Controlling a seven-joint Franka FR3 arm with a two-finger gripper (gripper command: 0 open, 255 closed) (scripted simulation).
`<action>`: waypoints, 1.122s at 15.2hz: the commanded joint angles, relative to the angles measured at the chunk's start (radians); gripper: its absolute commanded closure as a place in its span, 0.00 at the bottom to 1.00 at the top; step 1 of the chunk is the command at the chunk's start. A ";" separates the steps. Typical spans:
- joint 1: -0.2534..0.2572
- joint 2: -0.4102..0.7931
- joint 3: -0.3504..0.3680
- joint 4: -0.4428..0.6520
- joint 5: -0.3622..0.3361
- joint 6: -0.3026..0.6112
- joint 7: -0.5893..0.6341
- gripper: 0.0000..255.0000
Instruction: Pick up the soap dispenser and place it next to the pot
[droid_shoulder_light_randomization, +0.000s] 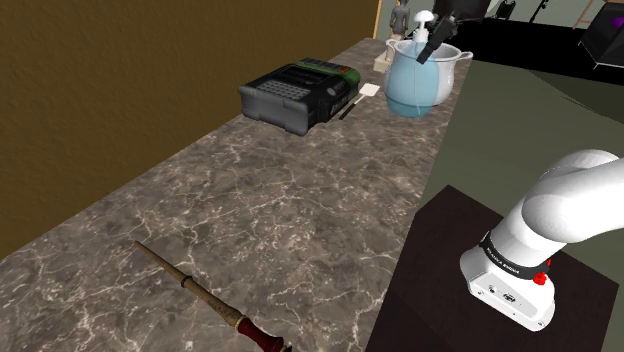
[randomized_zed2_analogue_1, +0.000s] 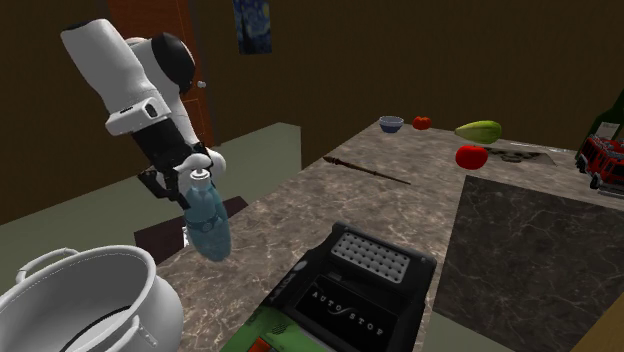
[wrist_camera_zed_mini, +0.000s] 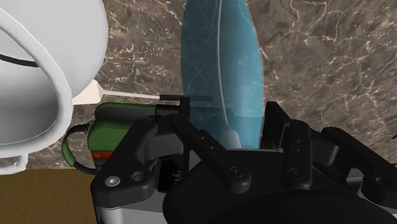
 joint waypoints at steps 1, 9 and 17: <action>-0.002 -0.007 -0.001 -0.032 0.001 0.025 -0.007 1.00; -0.004 -0.014 -0.004 -0.110 0.004 0.094 -0.026 1.00; -0.005 -0.012 -0.005 -0.113 0.004 0.098 -0.029 0.00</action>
